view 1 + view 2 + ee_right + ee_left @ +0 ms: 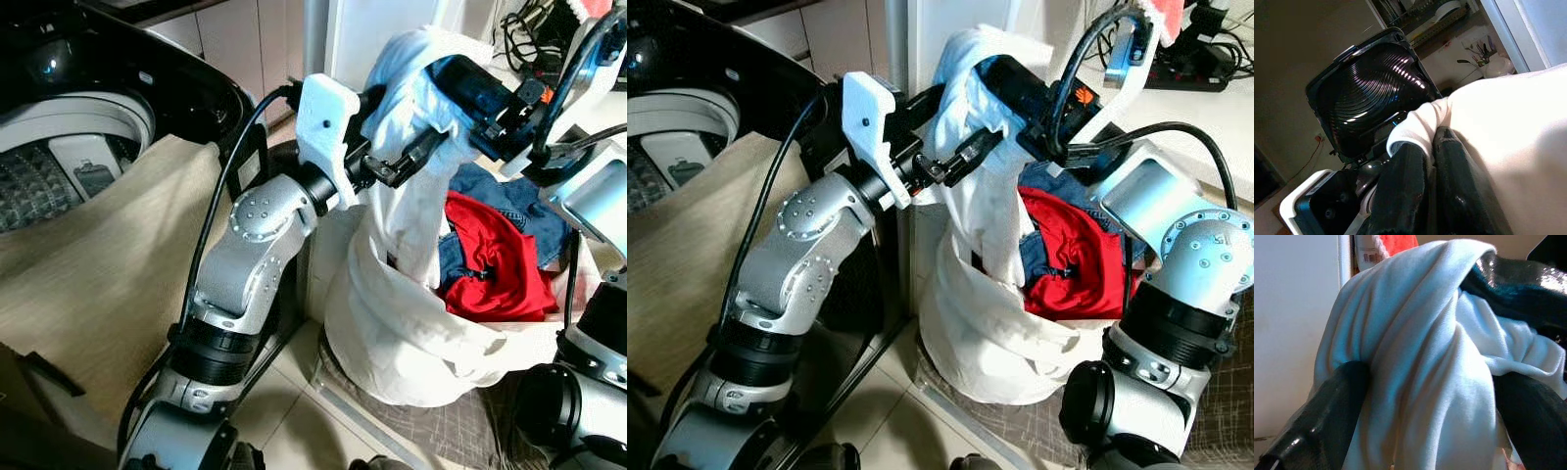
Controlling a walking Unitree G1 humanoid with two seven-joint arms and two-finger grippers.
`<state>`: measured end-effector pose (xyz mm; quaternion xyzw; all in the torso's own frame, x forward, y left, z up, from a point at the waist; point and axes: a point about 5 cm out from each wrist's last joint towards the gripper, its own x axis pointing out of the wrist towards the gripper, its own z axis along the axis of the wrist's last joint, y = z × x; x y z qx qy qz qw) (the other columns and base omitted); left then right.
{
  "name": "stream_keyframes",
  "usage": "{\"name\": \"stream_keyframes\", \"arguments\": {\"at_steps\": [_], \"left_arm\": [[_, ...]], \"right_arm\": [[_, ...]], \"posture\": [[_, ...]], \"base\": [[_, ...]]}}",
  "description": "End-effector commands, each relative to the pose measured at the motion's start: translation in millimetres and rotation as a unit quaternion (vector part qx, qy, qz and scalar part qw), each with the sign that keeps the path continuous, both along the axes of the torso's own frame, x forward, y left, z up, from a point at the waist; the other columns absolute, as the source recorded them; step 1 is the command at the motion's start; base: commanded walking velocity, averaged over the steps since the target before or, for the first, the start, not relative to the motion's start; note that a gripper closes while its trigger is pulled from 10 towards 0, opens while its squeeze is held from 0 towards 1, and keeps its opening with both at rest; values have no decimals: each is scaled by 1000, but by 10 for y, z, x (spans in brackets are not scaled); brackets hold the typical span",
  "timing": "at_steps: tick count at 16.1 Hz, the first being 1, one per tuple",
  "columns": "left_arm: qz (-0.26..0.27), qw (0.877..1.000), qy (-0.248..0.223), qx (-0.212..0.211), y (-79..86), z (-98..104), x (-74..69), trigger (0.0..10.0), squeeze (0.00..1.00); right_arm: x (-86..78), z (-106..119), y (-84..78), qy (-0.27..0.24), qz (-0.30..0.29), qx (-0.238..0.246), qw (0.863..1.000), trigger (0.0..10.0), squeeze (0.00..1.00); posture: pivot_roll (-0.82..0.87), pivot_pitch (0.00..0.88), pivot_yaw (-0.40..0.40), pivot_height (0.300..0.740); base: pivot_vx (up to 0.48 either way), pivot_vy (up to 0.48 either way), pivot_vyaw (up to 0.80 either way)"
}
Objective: Clothes washing
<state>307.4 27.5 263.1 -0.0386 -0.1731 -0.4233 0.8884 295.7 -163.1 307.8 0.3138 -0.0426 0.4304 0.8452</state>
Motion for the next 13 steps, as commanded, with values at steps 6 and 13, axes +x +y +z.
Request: {"name": "stream_keyframes", "arguments": {"at_steps": [6,13], "left_arm": [[-6,1000,-1,0,13,-27,-8,0,0],[-10,1000,-2,0,28,-35,-16,0,0]], "right_arm": [[-60,3,51,-2,4,-7,1000,0,0],[-54,-23,34,4,-8,-13,1000,0,0]], "posture": [[-89,51,-39,740],[-90,49,-36,740]], "base": [[0,0,0],[0,0,0]]}}
